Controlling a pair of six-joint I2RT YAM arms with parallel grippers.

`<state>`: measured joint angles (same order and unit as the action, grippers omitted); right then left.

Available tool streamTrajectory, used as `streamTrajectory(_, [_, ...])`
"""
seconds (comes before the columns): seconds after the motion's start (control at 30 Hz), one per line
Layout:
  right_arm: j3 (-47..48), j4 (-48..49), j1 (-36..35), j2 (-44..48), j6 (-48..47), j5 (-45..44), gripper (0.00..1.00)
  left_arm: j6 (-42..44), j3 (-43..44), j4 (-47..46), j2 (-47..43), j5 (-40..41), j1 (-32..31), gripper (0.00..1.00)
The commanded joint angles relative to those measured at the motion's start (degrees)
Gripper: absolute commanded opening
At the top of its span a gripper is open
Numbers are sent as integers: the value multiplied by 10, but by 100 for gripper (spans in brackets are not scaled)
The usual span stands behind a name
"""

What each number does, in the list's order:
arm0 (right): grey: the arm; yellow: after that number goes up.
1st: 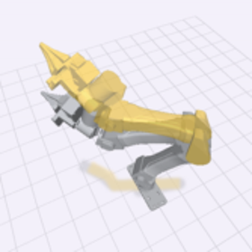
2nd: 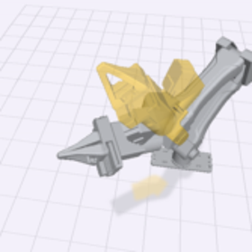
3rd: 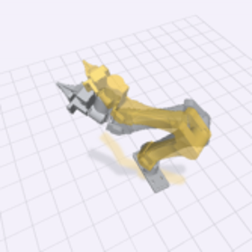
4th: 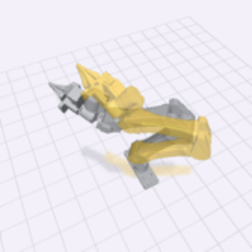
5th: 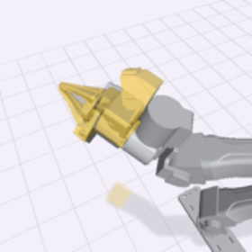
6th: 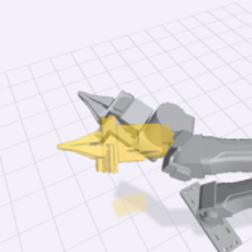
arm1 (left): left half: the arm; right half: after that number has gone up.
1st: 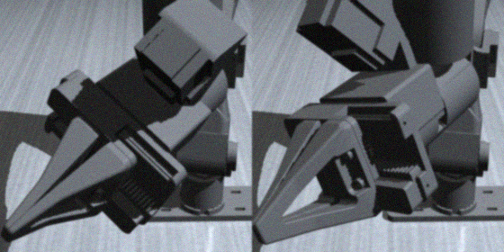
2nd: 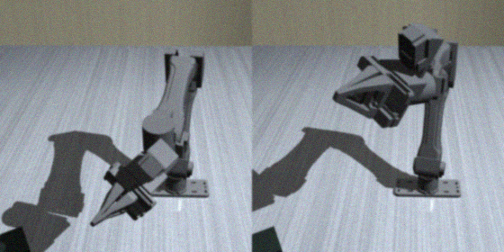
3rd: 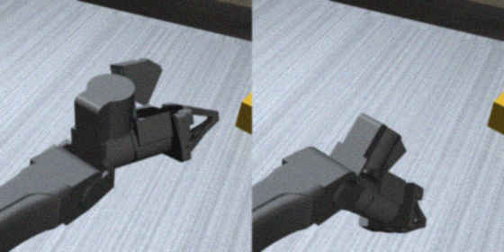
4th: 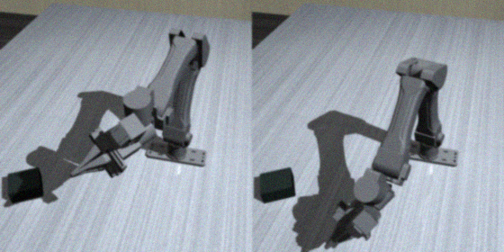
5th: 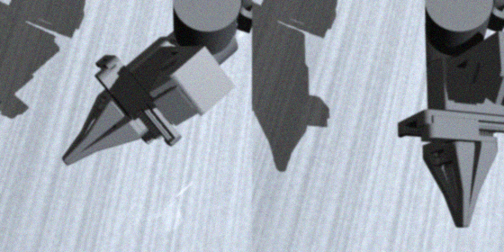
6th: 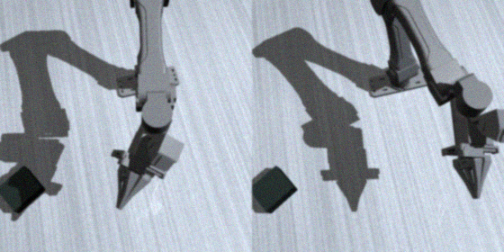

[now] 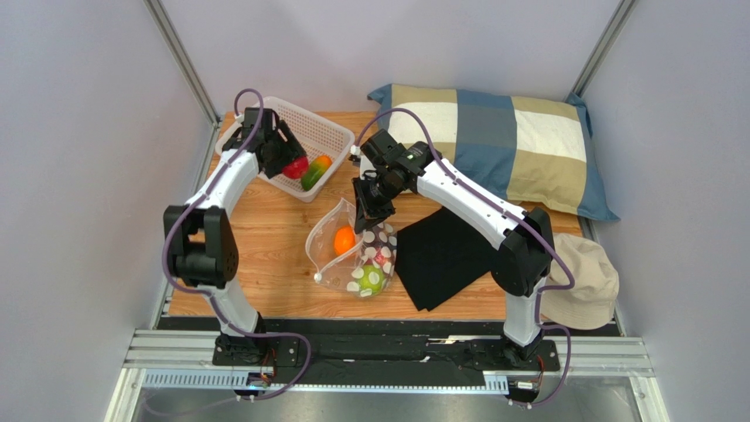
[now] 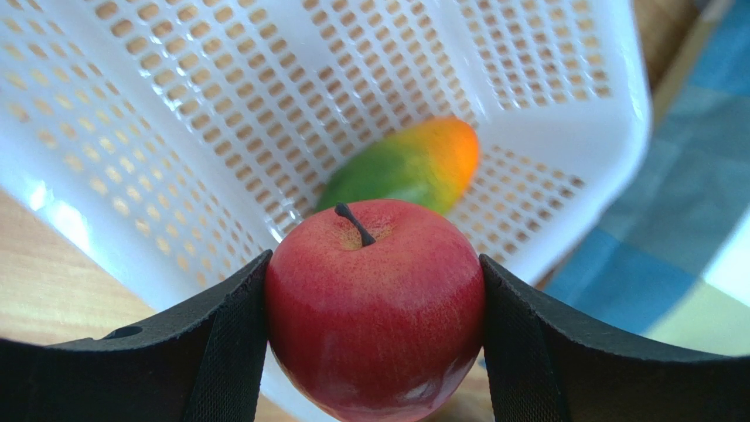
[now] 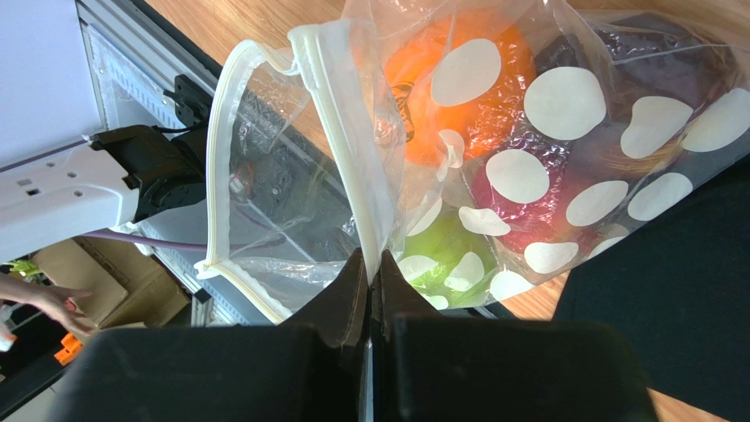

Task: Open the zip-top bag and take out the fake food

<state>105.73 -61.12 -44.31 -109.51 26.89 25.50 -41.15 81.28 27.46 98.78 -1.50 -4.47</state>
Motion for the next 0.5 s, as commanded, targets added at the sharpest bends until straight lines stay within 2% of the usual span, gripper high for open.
streamTrajectory(0.0, [27,-21,11,-11,-22,-5,0,28,113,93,74,29,9,0])
streamTrajectory(0.07, [28,-22,17,-13,-23,-4,0,41,127,113,91,19,9,2])
streamTrajectory(0.1, [28,-22,19,-14,-22,-4,0,40,125,115,93,22,9,21])
streamTrajectory(0.2, [32,-22,24,-14,-19,-4,0,42,110,100,88,32,10,50])
streamTrajectory(0.37, [41,-17,23,-23,-10,5,0,53,134,140,105,36,10,57])
streamTrajectory(0.4, [41,-15,23,-23,-8,7,0,55,129,141,94,36,10,87])
streamTrajectory(0.47, [43,-15,24,-24,-6,4,0,62,121,136,83,33,10,91])
